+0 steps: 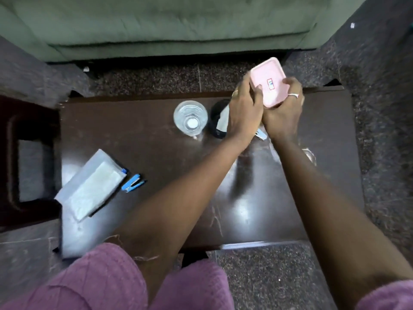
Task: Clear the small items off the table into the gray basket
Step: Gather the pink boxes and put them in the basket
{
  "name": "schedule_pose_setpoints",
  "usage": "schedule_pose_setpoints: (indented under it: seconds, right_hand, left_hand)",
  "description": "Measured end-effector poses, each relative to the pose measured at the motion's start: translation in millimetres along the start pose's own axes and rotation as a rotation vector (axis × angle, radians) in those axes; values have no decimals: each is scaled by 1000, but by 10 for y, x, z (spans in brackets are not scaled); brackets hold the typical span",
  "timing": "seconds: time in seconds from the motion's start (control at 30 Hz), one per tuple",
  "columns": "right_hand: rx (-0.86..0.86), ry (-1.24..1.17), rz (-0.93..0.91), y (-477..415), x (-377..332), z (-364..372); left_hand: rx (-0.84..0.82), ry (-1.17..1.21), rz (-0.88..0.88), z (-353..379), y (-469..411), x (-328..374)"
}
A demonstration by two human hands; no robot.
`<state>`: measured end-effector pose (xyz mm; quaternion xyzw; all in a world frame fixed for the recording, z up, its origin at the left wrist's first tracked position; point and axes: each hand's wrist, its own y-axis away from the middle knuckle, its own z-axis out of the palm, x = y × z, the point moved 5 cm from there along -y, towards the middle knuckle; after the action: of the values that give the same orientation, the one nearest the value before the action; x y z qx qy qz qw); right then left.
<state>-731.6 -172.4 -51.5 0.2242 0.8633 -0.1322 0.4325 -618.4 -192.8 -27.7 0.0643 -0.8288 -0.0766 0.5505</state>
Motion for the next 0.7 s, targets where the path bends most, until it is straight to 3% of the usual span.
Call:
schedule_pose_setpoints:
  seconds: [0.2, 0.47, 0.57, 0.7]
  right_hand:
    - [-307, 21, -211, 422, -1015, 901]
    - [-846, -38, -388, 1504, -2522, 2648]
    - [-928, -9, -582, 1950, -3140, 3240]
    - [-996, -39, -648, 2555, -3740, 3923]
  left_hand:
    - [293, 76, -88, -1481, -67, -419]
    - [606, -58, -287, -3935, 162, -1446]
    - [722, -96, -368, -4739, 314, -1758]
    - [885, -67, -498, -5571, 545, -2106]
